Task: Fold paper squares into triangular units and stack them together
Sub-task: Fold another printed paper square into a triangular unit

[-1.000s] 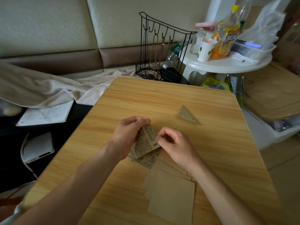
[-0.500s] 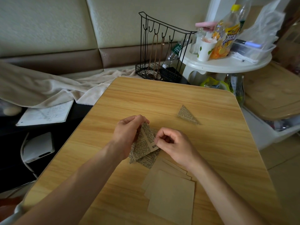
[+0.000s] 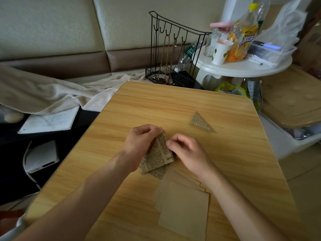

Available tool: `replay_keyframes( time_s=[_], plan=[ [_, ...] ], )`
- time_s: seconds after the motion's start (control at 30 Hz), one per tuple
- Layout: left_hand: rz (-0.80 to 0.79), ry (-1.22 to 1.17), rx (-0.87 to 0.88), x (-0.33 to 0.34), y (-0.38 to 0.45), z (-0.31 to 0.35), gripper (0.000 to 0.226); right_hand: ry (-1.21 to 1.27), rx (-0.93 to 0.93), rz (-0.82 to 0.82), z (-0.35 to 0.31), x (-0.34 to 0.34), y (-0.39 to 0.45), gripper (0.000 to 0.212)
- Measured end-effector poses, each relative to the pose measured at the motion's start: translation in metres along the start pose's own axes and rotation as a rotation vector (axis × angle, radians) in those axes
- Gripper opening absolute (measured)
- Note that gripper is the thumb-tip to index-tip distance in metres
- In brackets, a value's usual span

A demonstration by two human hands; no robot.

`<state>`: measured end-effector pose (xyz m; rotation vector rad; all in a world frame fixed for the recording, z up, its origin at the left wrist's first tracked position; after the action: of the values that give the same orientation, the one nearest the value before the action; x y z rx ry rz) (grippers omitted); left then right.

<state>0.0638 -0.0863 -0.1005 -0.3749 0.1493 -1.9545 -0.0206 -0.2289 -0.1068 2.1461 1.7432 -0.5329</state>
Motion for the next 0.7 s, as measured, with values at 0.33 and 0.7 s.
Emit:
replay_keyframes(
  time_s=[0.33,0.7],
  plan=[
    [-0.096,0.085,0.013,0.009,-0.004,0.001,0.016,0.073,0.012,0.126,-0.002,-0.004,0.001,0.015],
    [-0.111,0.087,-0.017,0.013,-0.003,-0.006,0.019,0.220,0.032,0.147,0.000,-0.004,0.002,0.017]
  ],
)
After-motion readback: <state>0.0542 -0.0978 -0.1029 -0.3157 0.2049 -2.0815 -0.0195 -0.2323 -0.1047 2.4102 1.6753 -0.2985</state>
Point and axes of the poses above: each hand's wrist, its own y-axis towards the middle knuckle, its own x-axis out of the palm, z = x × y, the point moved 6 cm from there along y, towards the middle knuckle, and after that the axes turned 10 degrees about -y, right-handed, at the moved point
